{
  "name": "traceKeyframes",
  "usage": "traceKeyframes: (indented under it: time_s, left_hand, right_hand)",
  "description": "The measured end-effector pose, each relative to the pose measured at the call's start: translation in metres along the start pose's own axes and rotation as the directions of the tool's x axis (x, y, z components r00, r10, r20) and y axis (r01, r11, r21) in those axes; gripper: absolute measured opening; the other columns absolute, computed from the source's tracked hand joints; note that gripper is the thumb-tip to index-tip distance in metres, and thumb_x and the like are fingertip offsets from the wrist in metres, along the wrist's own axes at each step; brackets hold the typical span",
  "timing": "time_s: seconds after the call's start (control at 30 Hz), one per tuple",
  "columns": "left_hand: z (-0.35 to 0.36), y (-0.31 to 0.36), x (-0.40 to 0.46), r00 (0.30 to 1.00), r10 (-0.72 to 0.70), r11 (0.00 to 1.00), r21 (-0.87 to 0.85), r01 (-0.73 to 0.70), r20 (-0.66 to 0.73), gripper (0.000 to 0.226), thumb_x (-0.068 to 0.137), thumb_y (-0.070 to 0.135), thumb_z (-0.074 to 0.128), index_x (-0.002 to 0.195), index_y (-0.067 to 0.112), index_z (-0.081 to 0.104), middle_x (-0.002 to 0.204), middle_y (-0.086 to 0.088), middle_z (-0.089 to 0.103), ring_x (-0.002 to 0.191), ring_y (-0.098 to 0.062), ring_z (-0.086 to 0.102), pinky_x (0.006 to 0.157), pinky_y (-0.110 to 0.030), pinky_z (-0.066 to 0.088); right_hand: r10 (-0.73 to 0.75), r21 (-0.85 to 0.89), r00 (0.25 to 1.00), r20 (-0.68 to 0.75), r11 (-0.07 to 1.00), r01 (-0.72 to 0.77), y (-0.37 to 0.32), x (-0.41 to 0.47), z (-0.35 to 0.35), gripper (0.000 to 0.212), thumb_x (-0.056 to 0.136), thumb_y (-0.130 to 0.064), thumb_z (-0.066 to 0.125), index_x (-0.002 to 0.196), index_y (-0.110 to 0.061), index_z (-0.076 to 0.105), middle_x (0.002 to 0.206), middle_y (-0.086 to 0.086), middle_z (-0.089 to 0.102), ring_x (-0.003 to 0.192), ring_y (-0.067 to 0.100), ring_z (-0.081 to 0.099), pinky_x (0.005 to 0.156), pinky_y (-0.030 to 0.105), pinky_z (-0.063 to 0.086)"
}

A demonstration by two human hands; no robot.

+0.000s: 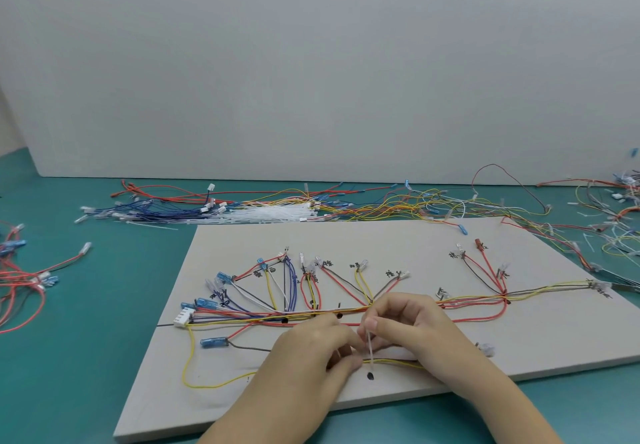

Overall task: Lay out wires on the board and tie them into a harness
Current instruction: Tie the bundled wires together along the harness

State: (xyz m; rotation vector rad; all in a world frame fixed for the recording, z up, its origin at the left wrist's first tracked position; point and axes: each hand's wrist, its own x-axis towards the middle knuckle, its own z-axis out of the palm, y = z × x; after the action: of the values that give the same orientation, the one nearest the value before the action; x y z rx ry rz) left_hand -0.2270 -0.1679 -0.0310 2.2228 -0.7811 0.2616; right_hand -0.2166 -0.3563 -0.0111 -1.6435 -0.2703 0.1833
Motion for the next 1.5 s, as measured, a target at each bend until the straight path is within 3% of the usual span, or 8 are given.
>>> traceKeyframes:
  time_s: [0.23,0.4,0.57,0.83,1.07,1.23,1.37,1.5]
  left_hand:
    - [0.001,0.004,0.001,0.995,-0.098,0.993,-0.058,0.099,0.021,0.012,0.081,0.02,0.064,0.088,0.029,0.065,0.076,0.011,0.056,0.072,-0.006,0.055,0.072,-0.026,0.049]
    - [0.002,0.004,-0.002,0.985,-0.172,0.968,-0.183,0.17,0.005,0.015,0.076,0.018,0.065,0.08,0.029,0.057,0.076,0.012,0.059,0.065,-0.008,0.055,0.064,-0.024,0.049]
    - [-0.002,0.004,-0.001,0.993,-0.113,0.979,-0.17,0.116,0.023,0.018,0.078,0.011,0.066,0.08,0.028,0.07,0.075,0.01,0.06,0.066,-0.007,0.057,0.062,-0.011,0.04]
    - [0.003,0.01,-0.004,0.997,-0.076,0.996,-0.055,0.075,-0.02,0.025,0.085,0.052,0.054,0.085,0.032,0.068,0.075,0.012,0.048,0.072,0.0,0.049,0.063,-0.011,0.033]
    - [0.004,0.009,0.004,0.994,-0.107,0.994,0.015,0.107,-0.025,0.014,0.087,0.054,0.059,0.097,0.044,0.058,0.07,0.011,0.047,0.071,0.0,0.044,0.062,-0.023,0.03]
    - [0.006,0.009,0.0,0.986,-0.152,0.986,0.055,0.155,-0.064,0.029,0.079,0.063,0.055,0.08,0.036,0.047,0.092,0.023,0.054,0.08,0.002,0.049,0.066,-0.016,0.036]
    - [0.005,0.012,-0.004,0.987,-0.126,0.986,0.101,0.136,-0.095,0.029,0.084,0.067,0.043,0.093,0.039,0.039,0.087,0.023,0.055,0.077,0.001,0.047,0.067,-0.018,0.038]
    - [0.006,0.013,-0.007,0.989,-0.064,0.982,0.17,0.086,-0.134,0.034,0.088,0.066,0.027,0.097,0.039,0.046,0.083,0.021,0.057,0.083,-0.003,0.052,0.066,-0.017,0.037]
  right_hand:
    - [-0.035,-0.068,0.999,0.02,0.997,0.036,-0.002,0.0,0.001,0.008,0.08,-0.016,0.068,0.073,-0.013,0.071,0.079,0.008,0.07,0.06,0.016,0.06,0.062,0.024,0.05]
    - [-0.057,-0.072,0.998,0.025,0.996,0.059,-0.001,0.0,0.002,0.009,0.079,-0.017,0.067,0.072,-0.015,0.072,0.079,0.01,0.071,0.061,0.014,0.059,0.058,0.026,0.05]
    - [-0.095,-0.094,0.995,-0.014,0.991,0.094,0.003,-0.002,0.002,0.011,0.082,-0.017,0.068,0.071,-0.015,0.07,0.076,0.023,0.065,0.059,0.019,0.057,0.059,0.028,0.049]
    - [-0.082,-0.154,0.997,0.01,0.985,0.082,0.006,-0.002,0.003,0.013,0.092,-0.006,0.061,0.08,-0.005,0.064,0.077,0.01,0.063,0.068,0.016,0.054,0.063,0.028,0.048]
    - [-0.036,-0.106,0.996,0.077,0.993,0.044,0.003,-0.005,0.004,0.012,0.095,-0.008,0.056,0.086,-0.002,0.059,0.08,0.008,0.06,0.073,0.014,0.054,0.07,0.024,0.046]
    - [-0.035,-0.055,0.993,0.113,0.998,0.041,0.002,-0.007,0.005,0.011,0.096,-0.005,0.053,0.086,-0.002,0.056,0.081,0.013,0.055,0.074,0.019,0.051,0.071,0.023,0.045]
    - [-0.056,-0.065,0.993,0.108,0.996,0.063,0.0,-0.008,0.004,0.011,0.095,-0.009,0.054,0.085,-0.004,0.056,0.078,0.004,0.055,0.071,0.014,0.049,0.068,0.021,0.044]
    - [-0.093,-0.112,0.991,0.101,0.988,0.104,-0.002,-0.009,0.003,0.012,0.095,-0.009,0.054,0.084,-0.006,0.055,0.081,0.003,0.055,0.07,0.012,0.048,0.067,0.024,0.043]
